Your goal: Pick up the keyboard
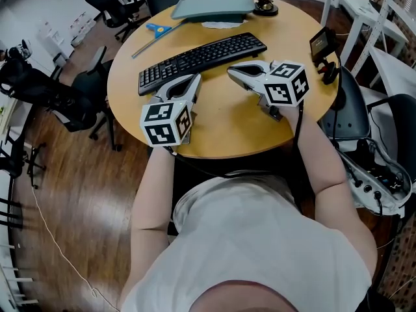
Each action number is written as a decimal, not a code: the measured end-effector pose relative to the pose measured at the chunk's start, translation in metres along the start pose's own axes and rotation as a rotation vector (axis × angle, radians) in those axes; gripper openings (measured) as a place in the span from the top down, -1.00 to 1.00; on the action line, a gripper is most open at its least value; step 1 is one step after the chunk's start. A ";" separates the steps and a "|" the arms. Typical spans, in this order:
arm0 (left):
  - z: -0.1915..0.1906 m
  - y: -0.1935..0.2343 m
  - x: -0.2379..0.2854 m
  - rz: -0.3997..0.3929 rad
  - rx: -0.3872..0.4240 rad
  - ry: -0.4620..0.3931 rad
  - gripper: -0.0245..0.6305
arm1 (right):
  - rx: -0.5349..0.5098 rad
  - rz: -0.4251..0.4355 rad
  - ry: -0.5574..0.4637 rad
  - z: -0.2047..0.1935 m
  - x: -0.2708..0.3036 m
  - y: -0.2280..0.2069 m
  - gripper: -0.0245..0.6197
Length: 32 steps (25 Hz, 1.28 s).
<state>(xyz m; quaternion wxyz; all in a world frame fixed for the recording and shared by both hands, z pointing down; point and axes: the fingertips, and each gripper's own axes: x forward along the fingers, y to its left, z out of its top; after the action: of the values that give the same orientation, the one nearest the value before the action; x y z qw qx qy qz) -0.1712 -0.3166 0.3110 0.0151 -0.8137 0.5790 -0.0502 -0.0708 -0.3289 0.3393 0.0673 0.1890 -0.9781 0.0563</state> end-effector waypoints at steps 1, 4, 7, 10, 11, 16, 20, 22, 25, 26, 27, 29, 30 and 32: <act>-0.004 -0.001 0.002 -0.026 -0.050 0.006 0.92 | 0.000 0.000 0.000 0.000 0.000 0.000 0.92; -0.011 -0.001 0.005 -0.053 -0.113 0.029 0.93 | 0.000 0.001 0.001 0.000 0.000 0.000 0.92; -0.014 -0.002 0.008 -0.056 -0.113 0.051 0.93 | -0.001 0.000 0.000 0.000 -0.001 0.000 0.92; -0.020 0.000 0.011 -0.051 -0.121 0.084 0.93 | 0.000 0.000 0.001 0.000 0.000 0.000 0.92; -0.021 0.001 0.011 -0.049 -0.123 0.087 0.93 | 0.000 0.000 0.002 0.000 0.000 0.000 0.92; -0.021 0.002 0.010 -0.044 -0.124 0.087 0.93 | -0.001 0.001 0.004 0.000 0.001 0.001 0.92; -0.021 0.001 0.011 -0.045 -0.123 0.089 0.93 | -0.001 0.000 0.005 0.000 0.000 0.001 0.92; -0.021 0.001 0.010 -0.045 -0.124 0.090 0.93 | 0.000 0.001 0.005 0.000 0.000 0.001 0.92; -0.021 0.001 0.010 -0.045 -0.125 0.090 0.93 | -0.001 0.002 0.005 0.000 0.001 0.001 0.92; -0.021 0.002 0.010 -0.045 -0.124 0.090 0.93 | -0.001 0.002 0.005 0.000 0.001 0.001 0.92; -0.021 0.002 0.010 -0.045 -0.124 0.090 0.93 | -0.001 0.001 0.006 0.000 0.001 0.001 0.92; -0.021 0.001 0.010 -0.045 -0.124 0.090 0.93 | -0.001 0.001 0.006 0.000 0.001 0.001 0.92; -0.021 0.001 0.010 -0.046 -0.124 0.090 0.93 | -0.001 0.001 0.006 0.000 0.001 0.001 0.92; -0.021 0.001 0.010 -0.046 -0.124 0.090 0.93 | -0.001 0.001 0.006 0.000 0.000 0.001 0.92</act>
<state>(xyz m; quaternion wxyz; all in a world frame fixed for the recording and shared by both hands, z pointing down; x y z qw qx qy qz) -0.1708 -0.3258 0.3325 -0.0626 -0.8229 0.5623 -0.0513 -0.0716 -0.3279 0.3394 0.0701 0.1881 -0.9780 0.0566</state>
